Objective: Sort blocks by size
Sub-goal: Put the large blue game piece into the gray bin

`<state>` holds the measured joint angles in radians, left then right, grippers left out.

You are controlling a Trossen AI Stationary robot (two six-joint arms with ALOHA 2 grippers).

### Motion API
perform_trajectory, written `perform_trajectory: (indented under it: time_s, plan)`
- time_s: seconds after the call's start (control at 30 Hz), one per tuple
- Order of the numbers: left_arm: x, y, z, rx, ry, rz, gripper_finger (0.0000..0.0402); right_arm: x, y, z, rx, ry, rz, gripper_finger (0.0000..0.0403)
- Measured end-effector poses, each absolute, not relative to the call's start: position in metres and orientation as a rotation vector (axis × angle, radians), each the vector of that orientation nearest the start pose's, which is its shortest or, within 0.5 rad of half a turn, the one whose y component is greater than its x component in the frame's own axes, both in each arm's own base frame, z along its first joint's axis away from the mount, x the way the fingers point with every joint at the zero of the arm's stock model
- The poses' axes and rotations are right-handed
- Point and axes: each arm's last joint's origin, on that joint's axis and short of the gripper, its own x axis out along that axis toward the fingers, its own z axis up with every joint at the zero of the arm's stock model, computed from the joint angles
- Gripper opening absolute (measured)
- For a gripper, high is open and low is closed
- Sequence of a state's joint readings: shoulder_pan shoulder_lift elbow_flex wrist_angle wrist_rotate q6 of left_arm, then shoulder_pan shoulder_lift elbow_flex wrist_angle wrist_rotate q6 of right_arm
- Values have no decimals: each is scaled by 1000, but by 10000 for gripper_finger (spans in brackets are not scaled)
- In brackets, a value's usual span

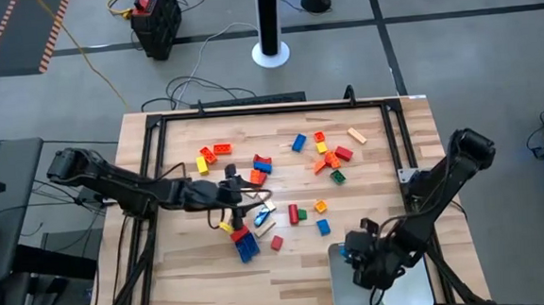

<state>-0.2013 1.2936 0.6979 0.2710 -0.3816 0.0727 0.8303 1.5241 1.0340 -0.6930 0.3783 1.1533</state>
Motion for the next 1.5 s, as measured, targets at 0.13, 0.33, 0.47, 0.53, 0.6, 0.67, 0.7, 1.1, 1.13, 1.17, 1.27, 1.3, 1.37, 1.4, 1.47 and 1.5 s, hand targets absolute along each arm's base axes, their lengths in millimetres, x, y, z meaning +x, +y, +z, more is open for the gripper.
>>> perform_trajectory:
  time_s: [0.13, 0.33, 0.47, 0.53, 0.6, 0.67, 0.7, 1.1, 1.13, 1.17, 1.27, 1.3, 1.37, 1.4, 1.47, 1.5]
  plan:
    - [271, -45, 245, 171, 463, 166, 224, 201, 200, 218, 427, 1091, -229, 296]
    - [264, -56, 237, 96, 576, 148, 224, 194, 188, 239, 433, 1007, -228, 319]
    - [255, -62, 228, 62, 684, 151, 224, 195, 175, 249, 337, 883, -283, 312]
    - [251, -64, 224, 55, 732, 156, 224, 200, 168, 250, 274, 849, -310, 310]
    - [247, -64, 221, 37, 770, 169, 224, 207, 160, 249, 220, 841, -329, 310]
    - [245, -64, 219, 11, 799, 188, 224, 215, 151, 247, 183, 839, -337, 310]
    - [244, -63, 218, -3, 811, 199, 224, 220, 146, 246, 161, 839, -341, 310]
    - [262, -68, 217, -217, 664, 258, 224, 249, 95, 234, 28, 780, -551, 310]
    - [267, -70, 213, -227, 664, 255, 224, 250, 94, 234, 21, 771, -564, 310]
    - [271, -71, 209, -237, 661, 252, 224, 251, 94, 234, 25, 763, -568, 310]
    - [284, -74, 192, -235, 705, 272, 224, 251, 94, 234, 21, 762, -570, 310]
    - [289, -74, 187, -233, 718, 283, 224, 251, 94, 234, 16, 764, -569, 310]
    - [299, -74, 181, -229, 737, 304, 224, 250, 96, 234, 6, 766, -558, 310]
    - [304, -73, 178, -227, 744, 315, 224, 249, 97, 234, 2, 768, -555, 310]
    - [312, -71, 174, -222, 755, 327, 224, 249, 98, 234, -2, 769, -550, 310]
    - [316, -70, 172, -215, 765, 333, 224, 248, 99, 234, -3, 769, -545, 310]
